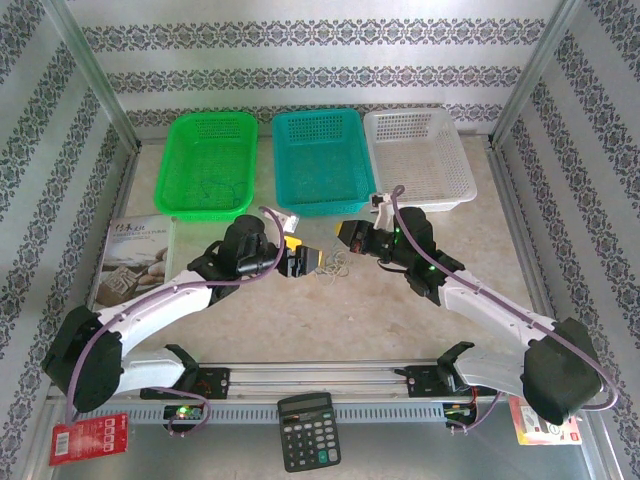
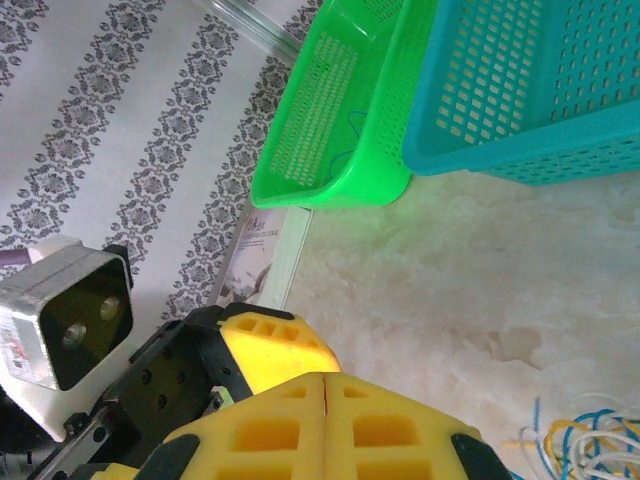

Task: Untangle the cables

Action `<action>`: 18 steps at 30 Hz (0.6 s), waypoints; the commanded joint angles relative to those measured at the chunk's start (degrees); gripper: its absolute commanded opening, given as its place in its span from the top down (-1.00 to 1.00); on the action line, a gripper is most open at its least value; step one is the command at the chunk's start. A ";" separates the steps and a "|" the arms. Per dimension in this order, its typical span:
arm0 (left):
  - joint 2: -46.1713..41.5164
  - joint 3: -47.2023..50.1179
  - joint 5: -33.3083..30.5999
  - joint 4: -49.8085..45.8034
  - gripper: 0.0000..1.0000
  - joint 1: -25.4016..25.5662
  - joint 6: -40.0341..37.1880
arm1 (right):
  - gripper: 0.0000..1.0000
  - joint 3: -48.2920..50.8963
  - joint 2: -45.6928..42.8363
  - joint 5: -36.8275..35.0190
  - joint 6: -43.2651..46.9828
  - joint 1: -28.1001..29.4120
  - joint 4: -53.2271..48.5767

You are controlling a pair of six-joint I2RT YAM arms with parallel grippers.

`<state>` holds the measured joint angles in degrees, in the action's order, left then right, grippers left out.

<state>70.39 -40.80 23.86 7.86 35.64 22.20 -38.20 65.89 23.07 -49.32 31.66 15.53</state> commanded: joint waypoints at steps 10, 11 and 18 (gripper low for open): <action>2.81 -6.01 4.04 -1.82 -0.38 0.71 -3.64 | 1.00 -5.51 1.18 3.58 2.07 1.80 -0.67; 3.17 -6.38 4.57 -1.63 -0.37 0.66 -3.61 | 1.00 -5.81 1.39 3.85 2.07 1.94 -0.63; 5.10 -7.96 6.34 -0.45 -0.28 0.66 -3.04 | 1.00 -7.84 2.88 4.87 2.12 3.26 -0.67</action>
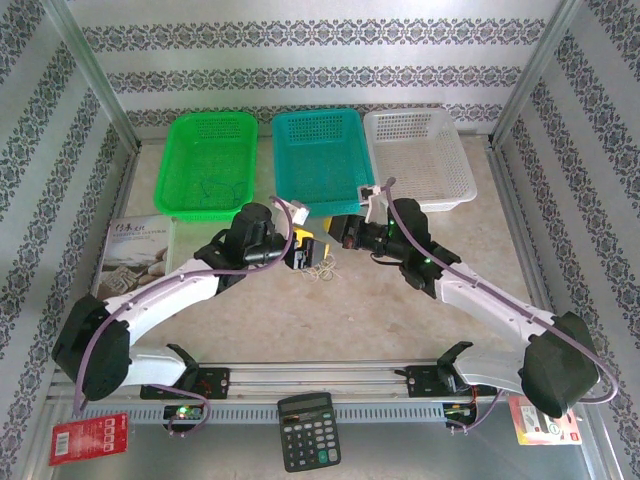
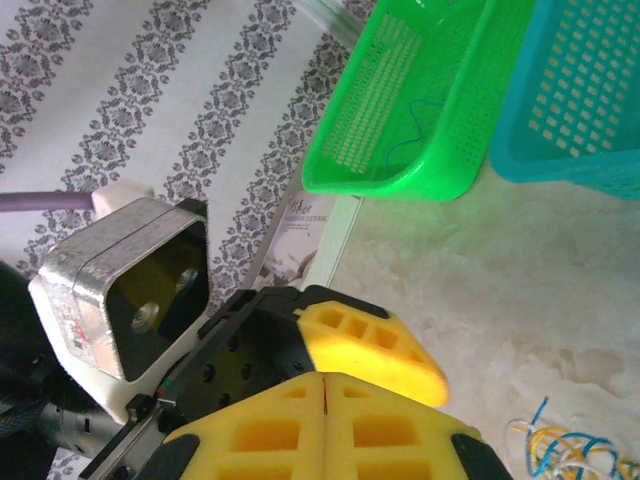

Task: Untangle the cables

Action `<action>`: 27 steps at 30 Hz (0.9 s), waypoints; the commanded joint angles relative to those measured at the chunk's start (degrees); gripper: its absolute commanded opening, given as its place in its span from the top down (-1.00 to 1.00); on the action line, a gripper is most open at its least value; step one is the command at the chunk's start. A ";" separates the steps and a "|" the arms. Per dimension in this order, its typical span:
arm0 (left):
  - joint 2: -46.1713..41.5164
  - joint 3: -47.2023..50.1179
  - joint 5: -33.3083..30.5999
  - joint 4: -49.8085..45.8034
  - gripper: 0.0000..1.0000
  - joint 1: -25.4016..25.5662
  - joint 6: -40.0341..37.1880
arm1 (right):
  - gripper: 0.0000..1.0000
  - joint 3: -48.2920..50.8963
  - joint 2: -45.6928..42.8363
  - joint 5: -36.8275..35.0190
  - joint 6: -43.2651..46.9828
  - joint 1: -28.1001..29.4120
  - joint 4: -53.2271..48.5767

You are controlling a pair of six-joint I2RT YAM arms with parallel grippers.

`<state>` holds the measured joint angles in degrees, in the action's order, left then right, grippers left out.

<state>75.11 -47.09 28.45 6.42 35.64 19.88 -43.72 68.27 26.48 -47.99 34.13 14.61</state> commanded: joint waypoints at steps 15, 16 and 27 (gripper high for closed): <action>-0.16 -0.66 1.73 2.19 0.03 0.68 -0.56 | 1.00 -3.87 1.03 1.84 0.44 2.06 0.27; -0.21 -0.73 1.70 2.41 0.03 0.66 -0.54 | 1.00 -3.87 1.16 1.88 0.44 2.21 0.38; 0.96 -1.07 1.59 4.46 0.47 0.67 0.07 | 1.00 -3.59 1.34 1.30 0.25 2.70 0.52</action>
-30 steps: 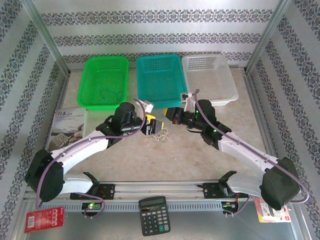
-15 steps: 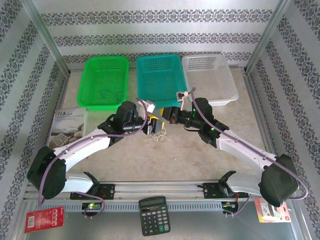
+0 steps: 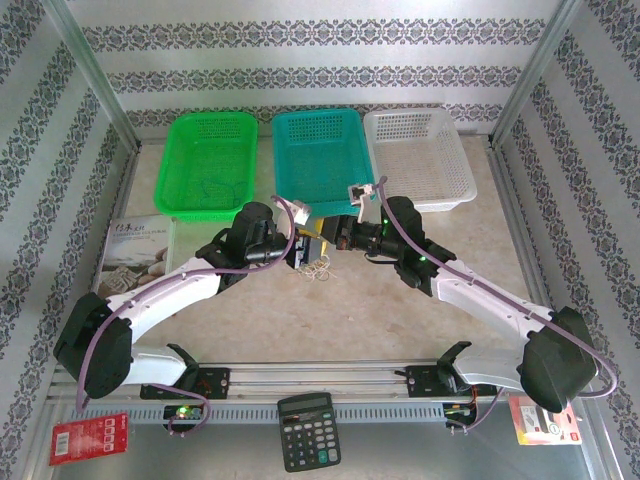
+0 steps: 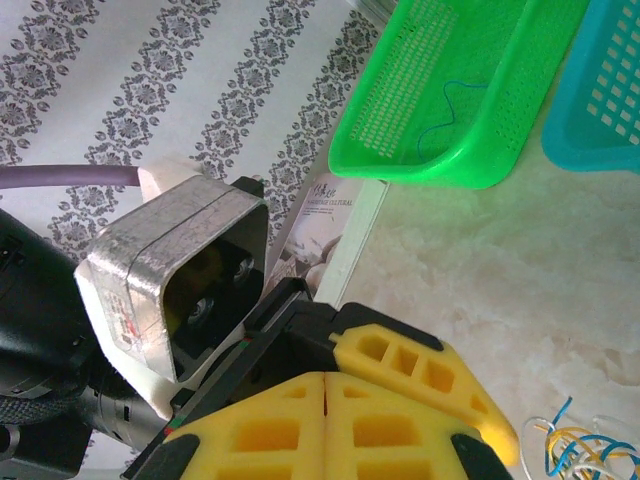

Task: Untangle the cables

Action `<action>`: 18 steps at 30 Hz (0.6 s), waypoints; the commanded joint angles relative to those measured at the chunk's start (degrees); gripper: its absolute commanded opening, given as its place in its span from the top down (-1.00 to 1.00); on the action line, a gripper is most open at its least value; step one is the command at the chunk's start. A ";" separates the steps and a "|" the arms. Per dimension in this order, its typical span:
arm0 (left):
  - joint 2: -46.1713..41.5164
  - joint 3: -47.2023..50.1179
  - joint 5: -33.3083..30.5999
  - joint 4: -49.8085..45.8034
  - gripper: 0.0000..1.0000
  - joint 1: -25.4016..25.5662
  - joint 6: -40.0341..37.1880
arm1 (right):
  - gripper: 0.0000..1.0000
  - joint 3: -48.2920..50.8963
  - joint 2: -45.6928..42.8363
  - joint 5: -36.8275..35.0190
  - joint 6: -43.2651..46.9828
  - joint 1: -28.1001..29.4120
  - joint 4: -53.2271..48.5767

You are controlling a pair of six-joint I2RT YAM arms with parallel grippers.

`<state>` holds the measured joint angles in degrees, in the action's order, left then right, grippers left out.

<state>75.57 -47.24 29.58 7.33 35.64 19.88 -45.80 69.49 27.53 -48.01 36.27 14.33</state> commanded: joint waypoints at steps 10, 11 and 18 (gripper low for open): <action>-0.23 0.36 -0.44 4.92 1.00 0.67 1.41 | 0.12 2.48 -3.82 -2.92 -0.59 -3.69 0.94; -0.24 0.44 -0.66 5.13 1.00 0.66 1.66 | 0.05 3.62 -4.81 -3.56 -0.60 -4.31 0.88; -0.85 1.17 -1.19 7.24 1.00 0.66 4.33 | -0.30 16.42 -13.35 -12.17 2.59 -6.40 2.36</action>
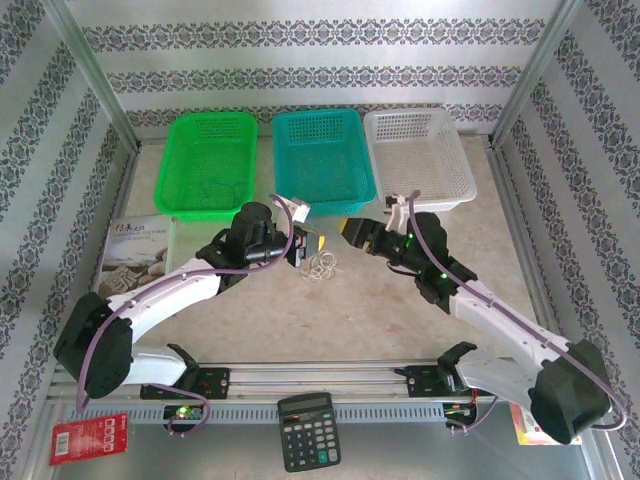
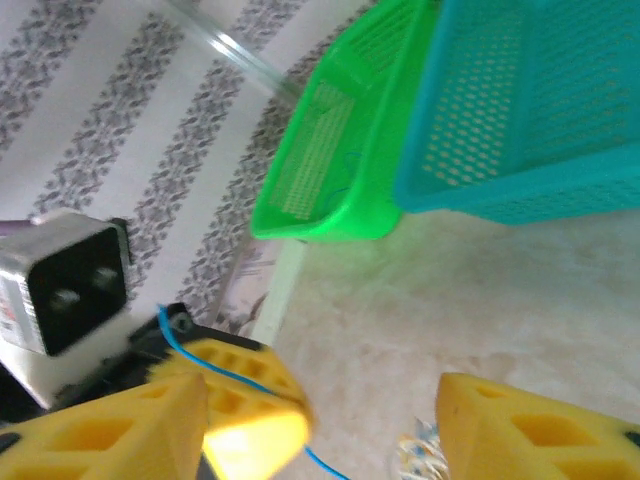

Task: Untangle the cables

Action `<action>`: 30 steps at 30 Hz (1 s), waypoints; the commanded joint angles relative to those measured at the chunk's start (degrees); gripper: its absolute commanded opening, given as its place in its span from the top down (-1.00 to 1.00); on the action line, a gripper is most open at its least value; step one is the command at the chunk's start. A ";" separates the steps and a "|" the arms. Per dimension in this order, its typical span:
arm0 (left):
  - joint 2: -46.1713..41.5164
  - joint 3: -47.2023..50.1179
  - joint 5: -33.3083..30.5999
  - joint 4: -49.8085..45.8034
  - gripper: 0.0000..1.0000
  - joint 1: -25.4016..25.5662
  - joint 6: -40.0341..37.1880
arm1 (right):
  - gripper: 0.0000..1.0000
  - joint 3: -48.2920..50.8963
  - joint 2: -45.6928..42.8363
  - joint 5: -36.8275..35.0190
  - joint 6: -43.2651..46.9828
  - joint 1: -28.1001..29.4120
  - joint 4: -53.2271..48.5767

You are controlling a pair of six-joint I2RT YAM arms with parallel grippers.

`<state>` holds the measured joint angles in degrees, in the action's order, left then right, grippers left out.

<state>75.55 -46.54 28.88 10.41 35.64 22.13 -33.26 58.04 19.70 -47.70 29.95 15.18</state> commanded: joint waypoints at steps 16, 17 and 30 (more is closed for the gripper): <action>0.46 -1.65 0.90 5.56 1.00 0.67 4.50 | -0.46 10.10 2.99 -3.01 19.56 8.55 8.34; 0.47 -1.81 0.98 5.61 1.00 0.66 4.63 | -0.45 9.52 4.31 -2.99 19.84 8.82 8.78; -0.19 -2.20 1.34 6.12 1.00 0.67 6.14 | -0.26 3.73 19.57 -0.78 20.51 9.60 15.82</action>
<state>75.92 -47.31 29.17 13.28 35.64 27.07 -28.08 75.85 17.58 -27.99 38.89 27.18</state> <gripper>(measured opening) 0.047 0.658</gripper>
